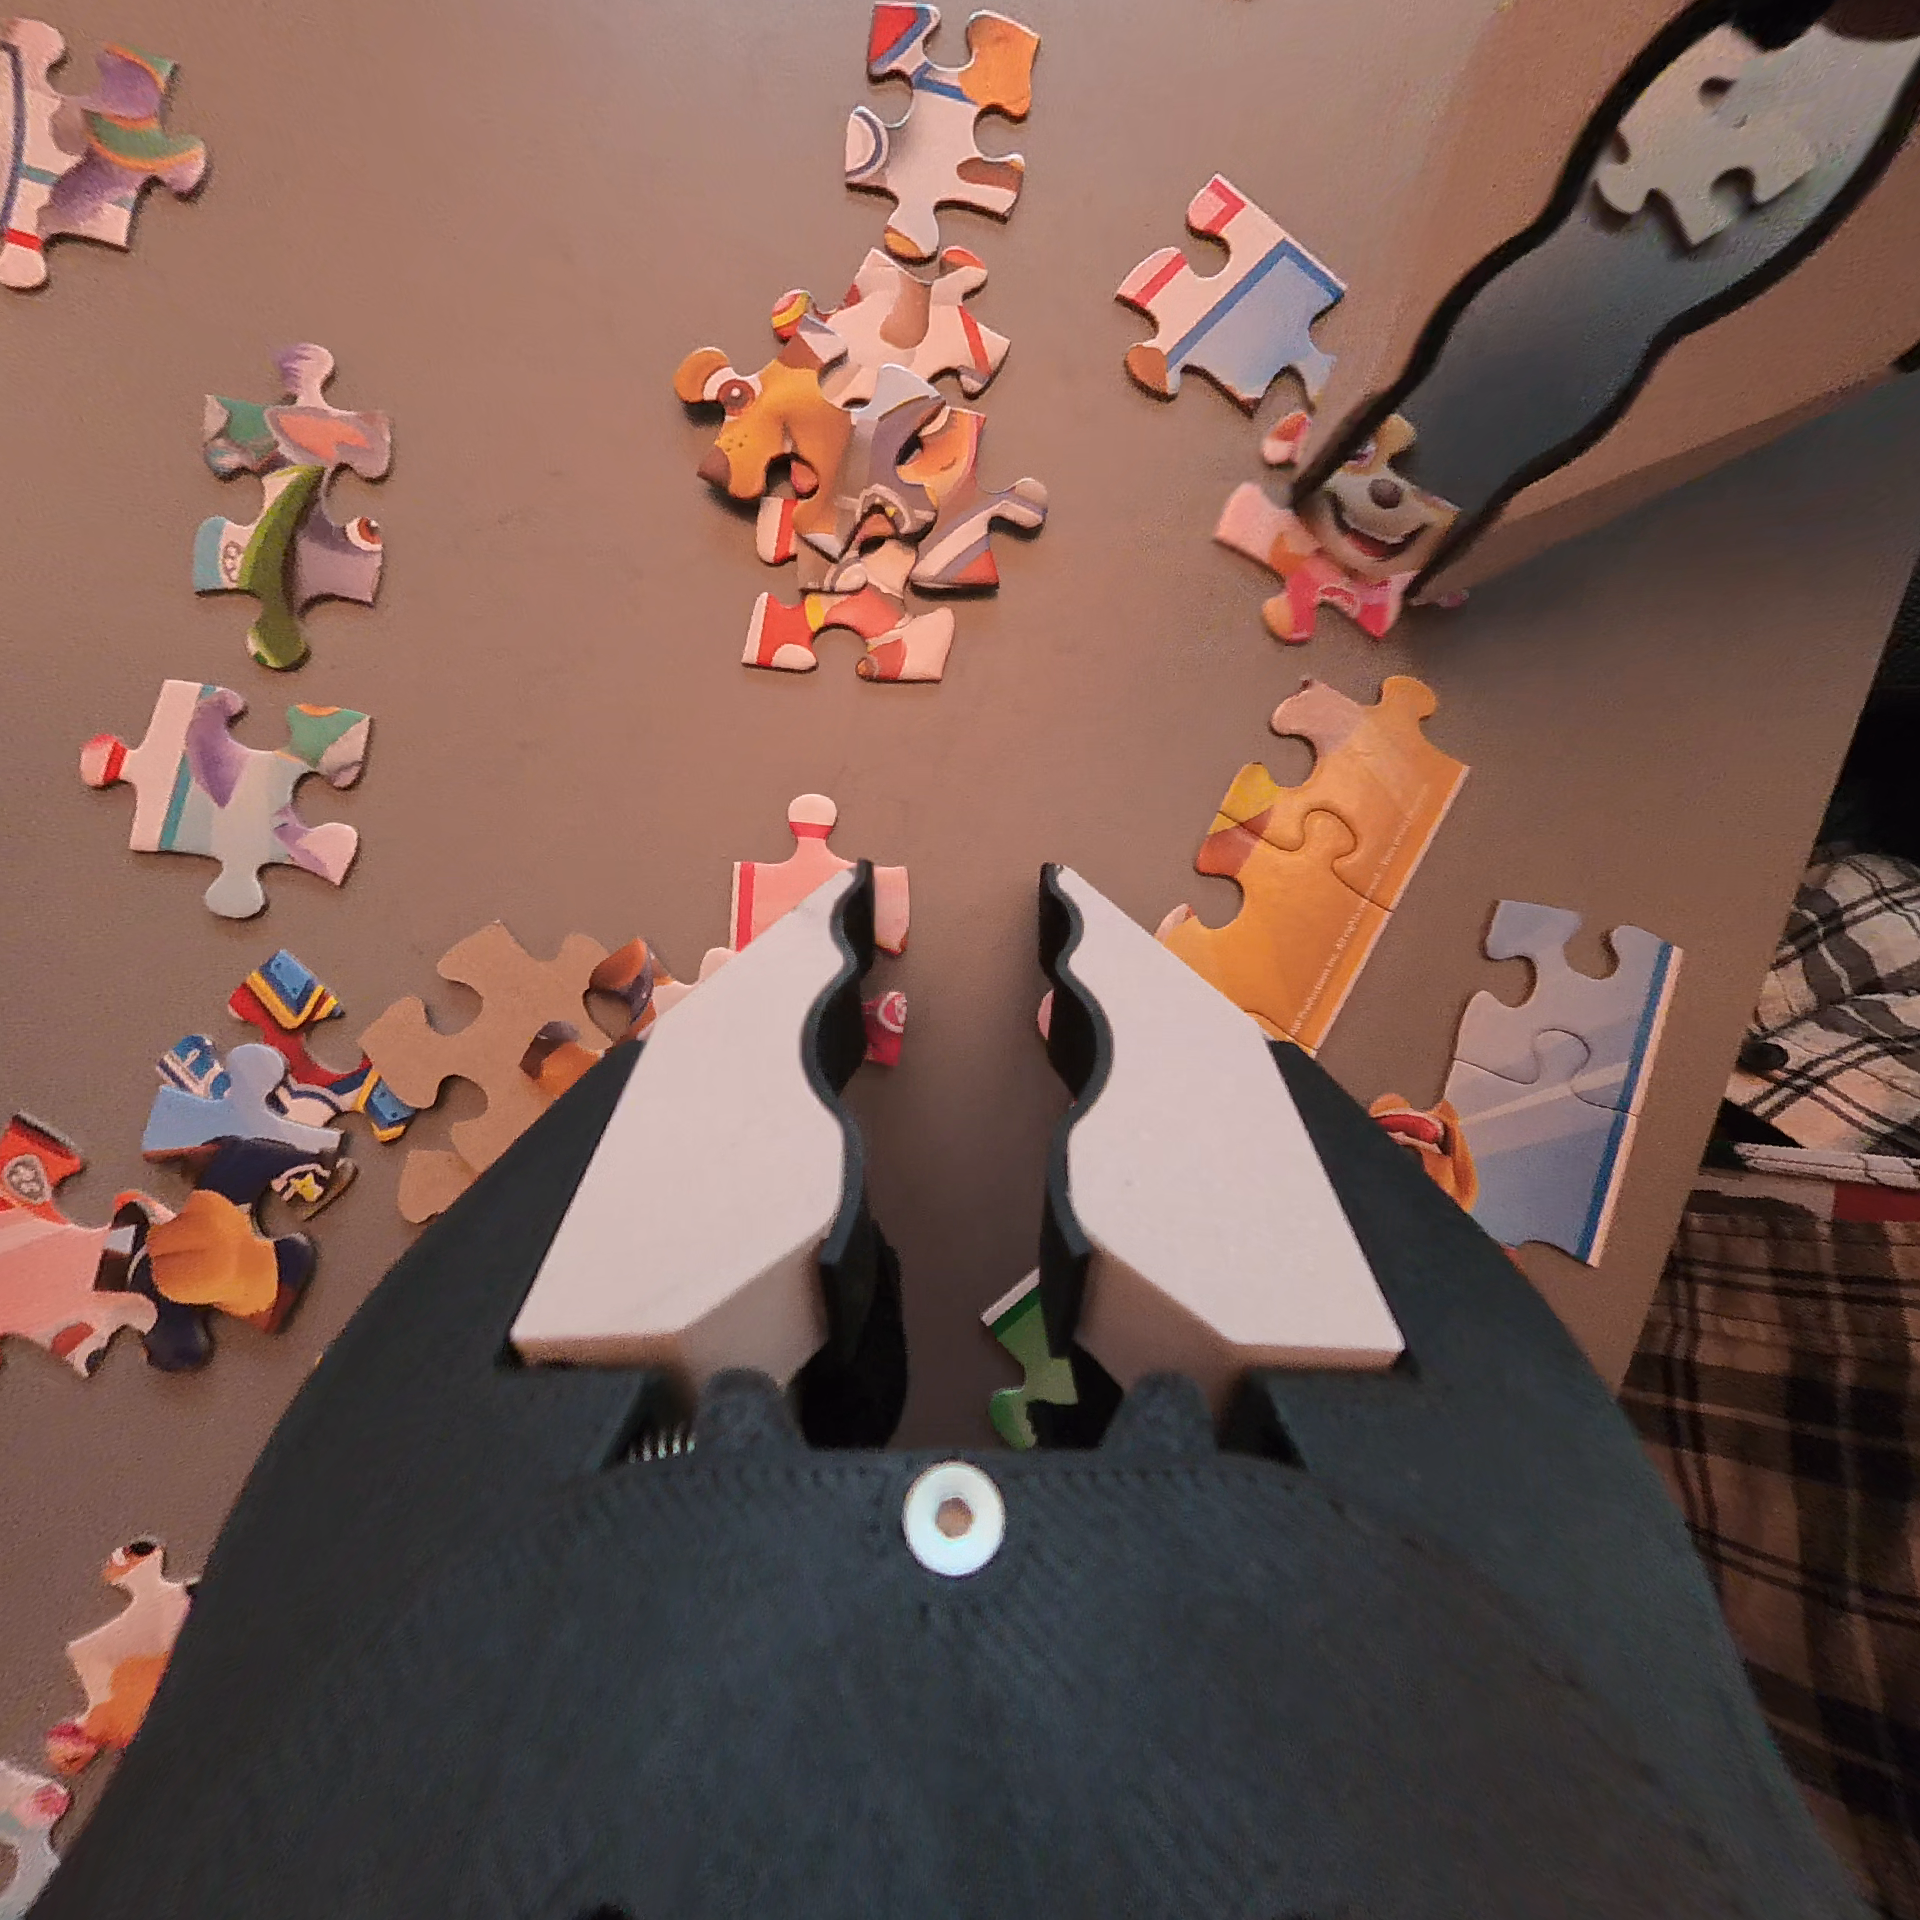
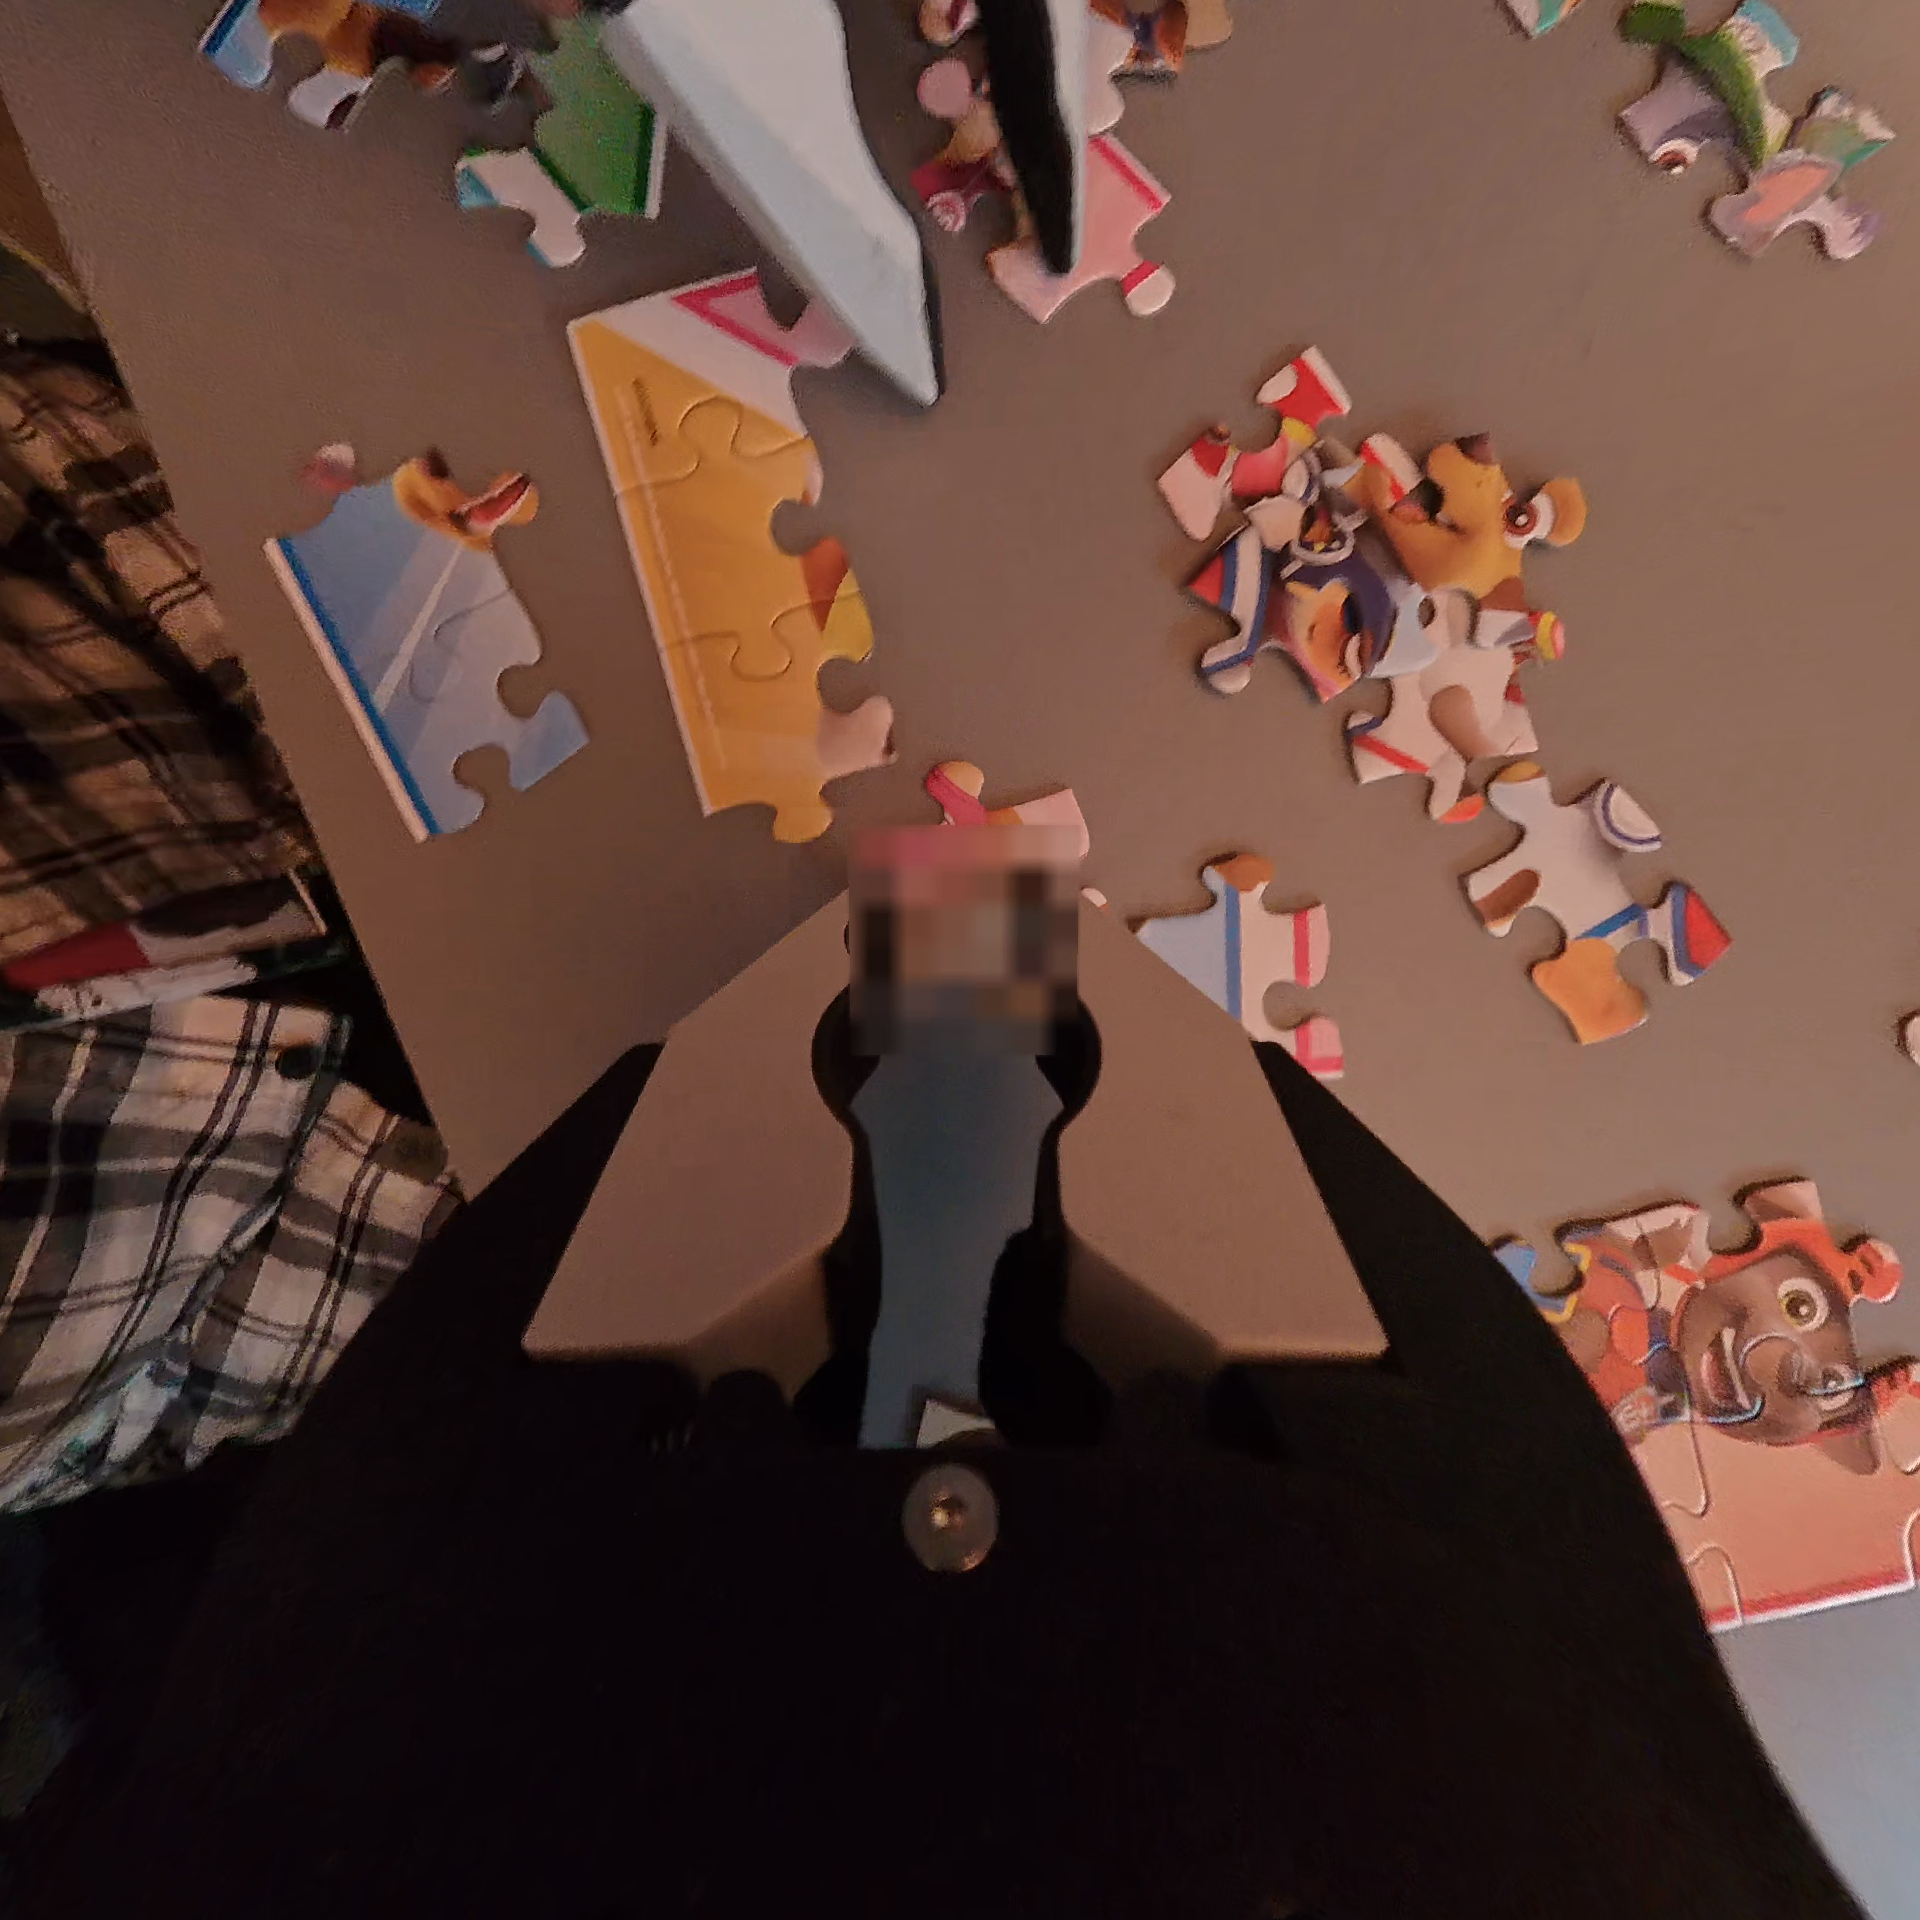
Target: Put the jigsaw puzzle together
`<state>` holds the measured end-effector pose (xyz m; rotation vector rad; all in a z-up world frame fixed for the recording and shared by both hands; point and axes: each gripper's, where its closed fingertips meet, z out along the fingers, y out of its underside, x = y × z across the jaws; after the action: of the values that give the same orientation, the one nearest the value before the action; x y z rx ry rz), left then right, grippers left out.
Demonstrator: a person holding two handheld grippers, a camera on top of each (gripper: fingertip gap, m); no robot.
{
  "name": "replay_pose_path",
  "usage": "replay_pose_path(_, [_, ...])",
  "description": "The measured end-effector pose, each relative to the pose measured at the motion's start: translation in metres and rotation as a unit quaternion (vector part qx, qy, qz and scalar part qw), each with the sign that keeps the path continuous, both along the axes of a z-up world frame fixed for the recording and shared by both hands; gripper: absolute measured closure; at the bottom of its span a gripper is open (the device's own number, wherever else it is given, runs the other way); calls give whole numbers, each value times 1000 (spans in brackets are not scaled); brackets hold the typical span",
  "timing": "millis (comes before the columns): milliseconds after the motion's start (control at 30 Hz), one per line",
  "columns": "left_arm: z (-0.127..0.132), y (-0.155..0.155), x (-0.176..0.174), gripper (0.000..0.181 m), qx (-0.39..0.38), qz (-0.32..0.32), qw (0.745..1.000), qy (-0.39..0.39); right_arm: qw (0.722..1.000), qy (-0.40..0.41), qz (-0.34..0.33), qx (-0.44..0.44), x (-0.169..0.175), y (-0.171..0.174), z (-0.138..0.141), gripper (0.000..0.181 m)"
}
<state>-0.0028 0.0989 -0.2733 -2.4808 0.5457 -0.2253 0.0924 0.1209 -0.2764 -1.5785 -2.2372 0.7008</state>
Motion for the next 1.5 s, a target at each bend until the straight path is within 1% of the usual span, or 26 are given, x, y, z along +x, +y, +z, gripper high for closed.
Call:
replay_pose_path(167, [15,1,16,151,22,-25,999,-5,998,-19,55,9,29,-12,0,154])
replay_pose_path(233, [20,1,29,151,26,-43,999,-10,999,-20,45,16,38,-10,3,149])
replay_pose_path(333, [24,5,56,152,31,-82,996,-9,1000,-11,21,15,49,-11,8,148])
replay_pose_path(400, [21,9,73,152,26,-107,994,2,1000,-12,3,14,56,-13,7,148])
replay_pose_path(500, [12,18,96,153,12,-142,990,11,1000,-7,-4,-1,61,-24,3,150])
replay_pose_path(633, [-4,25,110,155,-20,-170,985,17,1000,1,-12,-14,60,-28,0,152])
replay_pose_path(700, [-4,24,118,156,-25,-181,983,7,1000,-3,-15,-9,64,-23,0,155])
replay_pose_path(867, [-4,18,123,163,-27,-179,984,2,999,-18,-31,8,70,-3,-1,155])
replay_pose_path(933, [-4,16,123,165,-27,-170,985,-2,999,-22,-28,15,71,0,-1,156])
replay_pose_path(1000, [-3,14,122,166,-25,-165,986,-7,1000,-15,-18,15,70,-7,3,156])
replay_pose_path(1067, [-3,13,120,166,-25,-157,987,-19,1000,-2,-3,-3,66,-22,6,156])
replay_pose_path(1133, [-3,11,120,169,-27,-156,987,-26,1000,-5,0,-4,64,-28,2,157])
replay_pose_path(1233, [-3,6,123,170,-29,-161,986,-28,999,-3,-34,-3,61,-16,-1,172])
replay_pose_path(1267, [-3,4,125,171,-30,-164,986,-29,999,-3,-39,-4,61,-12,-1,173])
replay_pose_path(1333, [-3,-1,130,171,-33,-171,984,-35,999,-5,-45,5,61,-5,-1,173])
replay_pose_path(1367, [-3,-2,131,168,-31,-172,984,-33,999,-7,-46,11,60,-2,-1,173])
replay_pose_path(1433, [-2,-6,133,167,-33,-180,983,-31,999,-9,-49,22,59,2,-1,172])
replay_pose_path(1500, [7,-9,136,169,-21,-183,981,-66,998,-11,-55,32,58,7,-1,170])
